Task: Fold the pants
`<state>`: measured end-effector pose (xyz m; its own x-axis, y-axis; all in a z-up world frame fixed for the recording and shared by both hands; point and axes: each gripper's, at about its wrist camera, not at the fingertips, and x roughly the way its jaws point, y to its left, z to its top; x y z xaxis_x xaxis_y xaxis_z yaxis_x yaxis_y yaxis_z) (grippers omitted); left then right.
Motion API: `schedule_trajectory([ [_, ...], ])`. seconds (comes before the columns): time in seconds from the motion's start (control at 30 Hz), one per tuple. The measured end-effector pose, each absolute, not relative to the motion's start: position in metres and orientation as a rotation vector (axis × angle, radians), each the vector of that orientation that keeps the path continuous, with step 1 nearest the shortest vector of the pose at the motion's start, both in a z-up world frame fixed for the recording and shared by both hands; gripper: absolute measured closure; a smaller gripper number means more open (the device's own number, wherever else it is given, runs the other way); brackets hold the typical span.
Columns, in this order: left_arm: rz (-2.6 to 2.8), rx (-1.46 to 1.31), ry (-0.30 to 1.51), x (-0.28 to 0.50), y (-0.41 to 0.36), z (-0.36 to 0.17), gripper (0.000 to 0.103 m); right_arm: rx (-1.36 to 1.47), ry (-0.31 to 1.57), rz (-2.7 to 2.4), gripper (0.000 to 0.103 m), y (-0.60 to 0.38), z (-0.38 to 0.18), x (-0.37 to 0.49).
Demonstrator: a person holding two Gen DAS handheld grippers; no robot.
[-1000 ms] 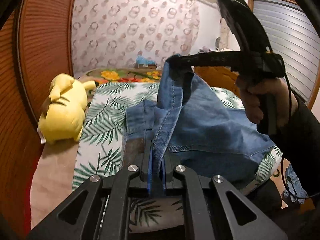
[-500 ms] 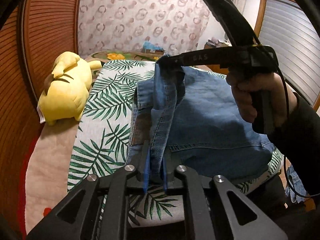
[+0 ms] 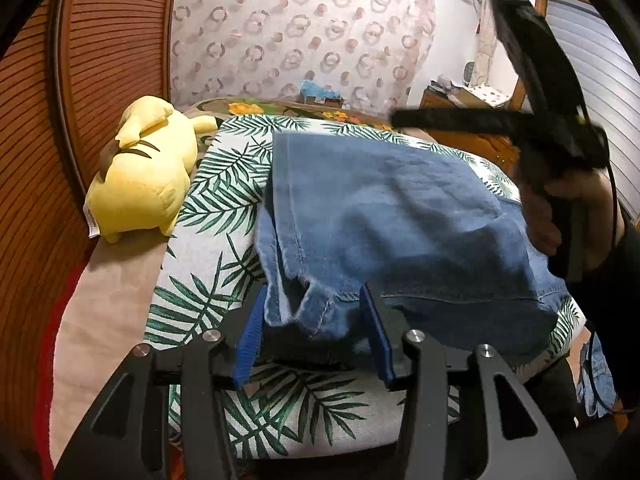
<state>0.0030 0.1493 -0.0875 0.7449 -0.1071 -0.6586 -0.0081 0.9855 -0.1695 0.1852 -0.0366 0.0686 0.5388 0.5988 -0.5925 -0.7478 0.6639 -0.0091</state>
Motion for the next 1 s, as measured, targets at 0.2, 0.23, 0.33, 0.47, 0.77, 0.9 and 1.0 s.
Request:
schedule_trajectory([
  [0.2, -0.044, -0.147, 0.711, 0.001, 0.143, -0.080, 0.055, -0.291, 0.607, 0.714, 0.052, -0.085, 0.042, 0.173],
  [0.23, -0.042, -0.146, 0.705, 0.001, 0.142, -0.079, 0.055, -0.290, 0.614, 0.700, 0.052, -0.093, 0.039, 0.167],
  [0.33, -0.041, -0.144, 0.690, 0.000, 0.140, -0.074, 0.055, -0.282, 0.651, 0.660, 0.052, -0.117, 0.024, 0.160],
  [0.47, -0.067, -0.133, 0.686, 0.005, 0.133, -0.073, 0.044, -0.295, 0.670, 0.622, 0.052, -0.131, 0.013, 0.150],
  [0.77, -0.078, -0.097, 0.659, 0.007, 0.111, -0.064, 0.027, -0.185, 0.684, 0.637, 0.052, -0.157, 0.020, 0.140],
  [0.9, -0.084, -0.093, 0.644, 0.007, 0.106, -0.062, 0.027, -0.135, 0.718, 0.637, 0.052, -0.167, 0.025, 0.157],
  [1.0, -0.093, -0.088, 0.647, 0.008, 0.100, -0.064, 0.027, -0.108, 0.760, 0.634, 0.053, -0.161, 0.027, 0.176],
])
